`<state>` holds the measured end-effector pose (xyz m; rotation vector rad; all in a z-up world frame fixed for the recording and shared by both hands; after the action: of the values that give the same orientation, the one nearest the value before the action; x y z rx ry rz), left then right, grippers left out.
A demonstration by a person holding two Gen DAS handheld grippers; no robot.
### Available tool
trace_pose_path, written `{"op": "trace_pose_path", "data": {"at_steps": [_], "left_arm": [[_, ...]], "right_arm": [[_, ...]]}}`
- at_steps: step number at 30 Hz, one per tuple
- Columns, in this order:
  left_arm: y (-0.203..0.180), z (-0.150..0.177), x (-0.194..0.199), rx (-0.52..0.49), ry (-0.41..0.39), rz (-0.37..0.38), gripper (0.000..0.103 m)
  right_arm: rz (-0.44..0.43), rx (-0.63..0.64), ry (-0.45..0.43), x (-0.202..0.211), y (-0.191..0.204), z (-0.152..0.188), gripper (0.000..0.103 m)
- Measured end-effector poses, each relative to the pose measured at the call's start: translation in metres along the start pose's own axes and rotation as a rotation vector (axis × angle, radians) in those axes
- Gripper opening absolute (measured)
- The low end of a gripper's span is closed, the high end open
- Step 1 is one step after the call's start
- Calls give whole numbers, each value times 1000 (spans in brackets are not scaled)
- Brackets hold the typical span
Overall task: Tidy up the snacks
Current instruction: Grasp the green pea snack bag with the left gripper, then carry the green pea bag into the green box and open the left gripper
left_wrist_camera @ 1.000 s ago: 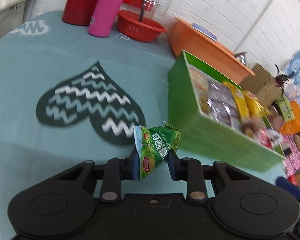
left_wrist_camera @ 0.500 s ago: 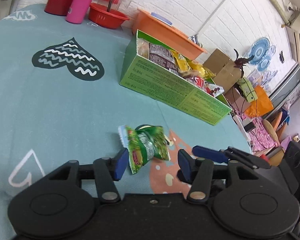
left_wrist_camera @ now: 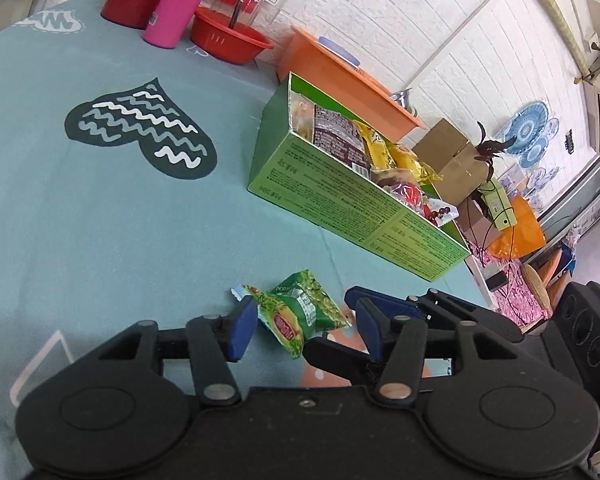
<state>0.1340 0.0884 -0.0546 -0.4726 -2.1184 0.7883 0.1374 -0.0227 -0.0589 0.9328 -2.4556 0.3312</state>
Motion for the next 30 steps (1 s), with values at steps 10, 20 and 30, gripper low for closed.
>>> {"op": "trace_pose_path", "data": {"at_steps": [10,20,30], "left_arm": [[5,-1,-6,-6,-24,-38,27],[-1,4,-8,-15,-20,-22,48],[8,6,-11,26,-7,-18,94]], "right_arm": [[-41,-5,-18,-6,3,-1,61],[-10,-32,-14,6,-7,8,58],[-45,-105,0,-3,-11,10,60]]}}
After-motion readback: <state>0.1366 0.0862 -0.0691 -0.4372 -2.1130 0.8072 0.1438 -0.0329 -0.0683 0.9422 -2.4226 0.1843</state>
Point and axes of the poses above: each gripper's, at about its wrist camera, not at the fingertips, and x roughly against the way its jaws point, y to its left, z to its underside, the point moved 6 cm from there along -x, roughly the way its jaws point, and after that the axes turned 12 degrees about x, right-handed, at the moved point
